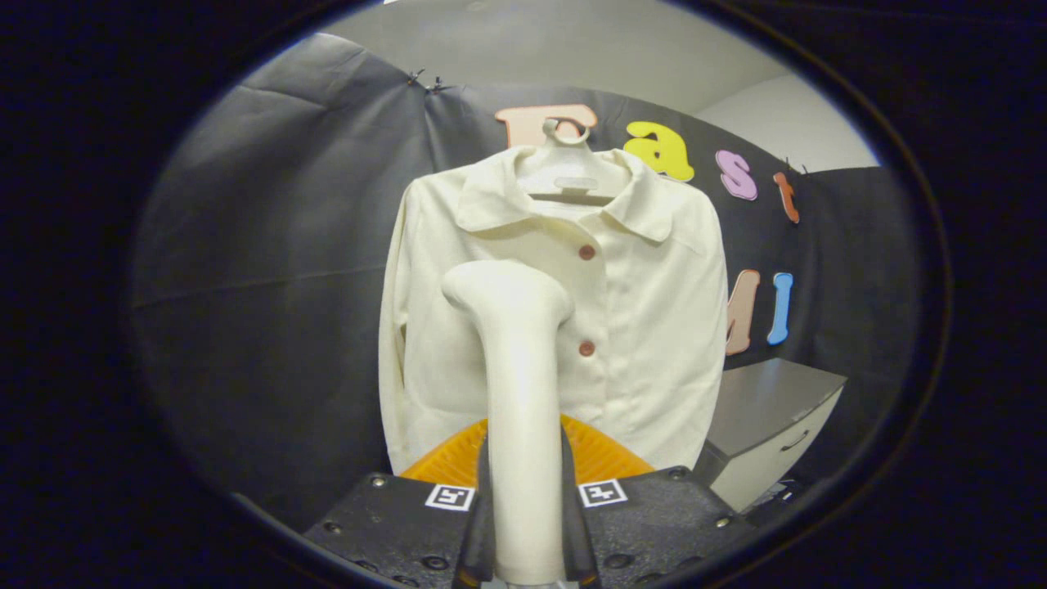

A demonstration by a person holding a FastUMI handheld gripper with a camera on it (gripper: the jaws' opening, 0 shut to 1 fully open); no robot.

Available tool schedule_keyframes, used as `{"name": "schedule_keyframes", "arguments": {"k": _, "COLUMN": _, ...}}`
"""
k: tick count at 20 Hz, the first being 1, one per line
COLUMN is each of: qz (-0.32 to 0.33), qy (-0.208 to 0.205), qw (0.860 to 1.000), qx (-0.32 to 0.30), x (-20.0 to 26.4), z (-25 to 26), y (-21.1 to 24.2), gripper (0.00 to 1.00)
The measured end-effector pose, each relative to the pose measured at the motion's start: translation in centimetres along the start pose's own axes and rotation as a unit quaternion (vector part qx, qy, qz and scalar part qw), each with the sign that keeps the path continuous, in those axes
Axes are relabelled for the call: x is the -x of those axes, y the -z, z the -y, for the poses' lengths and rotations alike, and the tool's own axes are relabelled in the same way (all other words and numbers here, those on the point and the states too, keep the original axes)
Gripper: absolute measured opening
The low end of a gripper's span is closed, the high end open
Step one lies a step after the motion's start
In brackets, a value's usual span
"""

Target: Iron the clothes twice with a garment steamer, once on the left side and once on the right side.

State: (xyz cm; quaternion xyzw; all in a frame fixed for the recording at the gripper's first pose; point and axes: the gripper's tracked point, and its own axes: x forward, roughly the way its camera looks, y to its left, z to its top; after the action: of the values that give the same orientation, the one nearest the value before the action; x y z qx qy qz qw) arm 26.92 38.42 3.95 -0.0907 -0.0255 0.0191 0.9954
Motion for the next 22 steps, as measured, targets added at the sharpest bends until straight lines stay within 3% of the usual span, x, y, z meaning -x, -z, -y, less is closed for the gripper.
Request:
{"name": "schedule_keyframes", "arguments": {"k": 11, "qz": -0.101, "qy": 0.0, "qw": 0.995, "qx": 0.008, "x": -0.2, "z": 0.5, "y": 9.0, "gripper": 0.32}}
{"name": "schedule_keyframes", "arguments": {"k": 22, "qz": -0.251, "qy": -0.003, "qw": 0.968, "qx": 0.004, "x": 1.2, "z": 0.0, "y": 23.1, "gripper": 0.33}}
